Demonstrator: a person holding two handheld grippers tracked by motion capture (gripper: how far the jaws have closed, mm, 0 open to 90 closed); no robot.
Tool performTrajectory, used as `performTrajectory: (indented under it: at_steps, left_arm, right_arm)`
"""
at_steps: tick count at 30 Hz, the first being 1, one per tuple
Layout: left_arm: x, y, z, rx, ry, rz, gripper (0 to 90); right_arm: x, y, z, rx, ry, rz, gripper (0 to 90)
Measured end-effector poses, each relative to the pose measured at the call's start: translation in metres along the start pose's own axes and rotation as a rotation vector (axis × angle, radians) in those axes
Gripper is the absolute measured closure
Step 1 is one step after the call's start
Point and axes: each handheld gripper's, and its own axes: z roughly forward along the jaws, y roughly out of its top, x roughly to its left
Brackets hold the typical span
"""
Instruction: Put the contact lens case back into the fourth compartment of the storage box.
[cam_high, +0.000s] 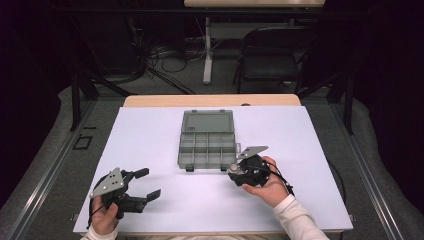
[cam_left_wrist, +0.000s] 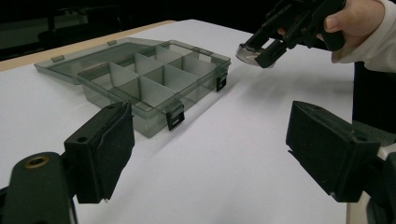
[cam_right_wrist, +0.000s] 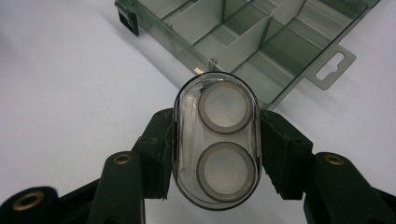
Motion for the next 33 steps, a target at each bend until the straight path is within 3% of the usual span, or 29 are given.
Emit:
performTrajectory:
  at_steps: [14, 33]
  left_arm:
    - [0.000, 0.000, 0.000, 0.001, 0.001, 0.001, 16.0]
    - [0.000, 0.000, 0.000, -0.002, -0.007, 0.001, 16.0]
  right_arm:
    - [-0.004, 0.016, -0.004, -0.082, 0.004, 0.069, 48.3]
    - [-0.012, 0.051, 0.000, -0.112, 0.022, 0.112, 48.3]
